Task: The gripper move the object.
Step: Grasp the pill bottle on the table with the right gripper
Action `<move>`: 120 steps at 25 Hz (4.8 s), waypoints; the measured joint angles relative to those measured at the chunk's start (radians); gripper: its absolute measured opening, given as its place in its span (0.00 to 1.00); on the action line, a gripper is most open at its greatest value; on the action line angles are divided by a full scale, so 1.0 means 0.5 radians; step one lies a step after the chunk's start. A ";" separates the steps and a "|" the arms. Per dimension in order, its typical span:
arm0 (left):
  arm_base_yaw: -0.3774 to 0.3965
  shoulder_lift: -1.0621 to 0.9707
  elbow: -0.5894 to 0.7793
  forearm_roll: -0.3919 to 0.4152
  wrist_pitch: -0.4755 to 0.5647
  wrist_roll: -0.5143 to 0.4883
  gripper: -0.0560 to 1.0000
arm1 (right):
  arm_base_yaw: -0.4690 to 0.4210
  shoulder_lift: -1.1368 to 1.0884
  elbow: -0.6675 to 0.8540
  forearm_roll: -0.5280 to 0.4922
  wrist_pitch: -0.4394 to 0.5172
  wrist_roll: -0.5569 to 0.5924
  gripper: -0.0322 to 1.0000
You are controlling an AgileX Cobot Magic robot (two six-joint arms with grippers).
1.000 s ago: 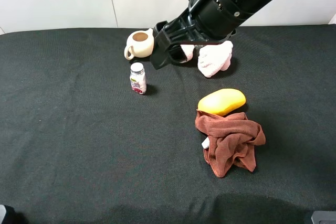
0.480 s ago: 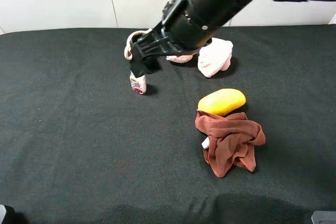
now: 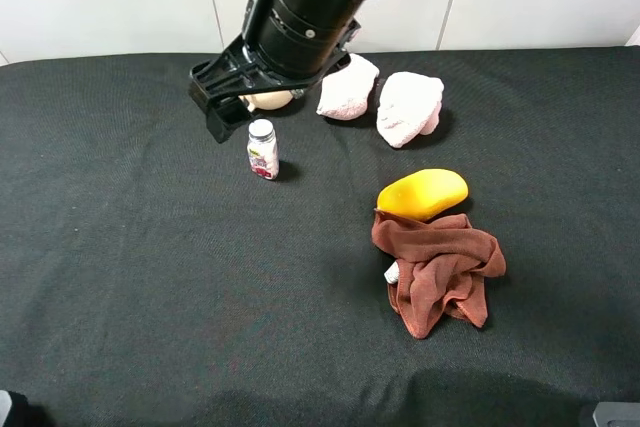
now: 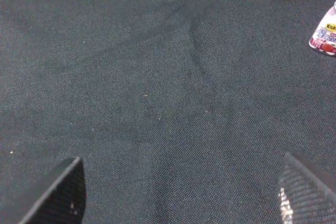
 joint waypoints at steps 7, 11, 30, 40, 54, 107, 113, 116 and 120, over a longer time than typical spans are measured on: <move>0.000 0.000 0.000 0.000 0.000 0.000 0.75 | 0.000 0.184 -0.214 -0.115 0.087 0.000 0.70; 0.000 0.000 0.000 0.000 0.000 0.000 0.75 | 0.000 0.284 -0.287 -0.160 0.090 0.000 0.70; 0.000 0.000 0.000 0.000 0.000 0.012 0.75 | -0.036 0.533 -0.400 -0.244 -0.022 -0.040 0.70; 0.000 0.000 0.000 0.000 0.000 0.014 0.75 | -0.099 0.625 -0.423 -0.210 -0.086 -0.114 0.70; 0.000 0.000 0.000 0.000 0.000 0.014 0.75 | -0.118 0.759 -0.432 -0.161 -0.150 -0.150 0.70; 0.000 0.000 0.000 0.000 0.000 0.019 0.75 | -0.152 1.016 -0.479 -0.124 -0.311 -0.196 0.70; 0.000 0.000 0.000 0.000 0.000 0.019 0.75 | -0.152 1.016 -0.479 -0.126 -0.320 -0.196 0.70; 0.000 0.000 0.000 0.000 0.000 0.019 0.75 | -0.152 1.016 -0.479 -0.128 -0.321 -0.196 0.66; 0.000 0.000 0.000 0.000 0.000 0.019 0.75 | -0.152 1.016 -0.479 -0.135 -0.321 -0.196 0.51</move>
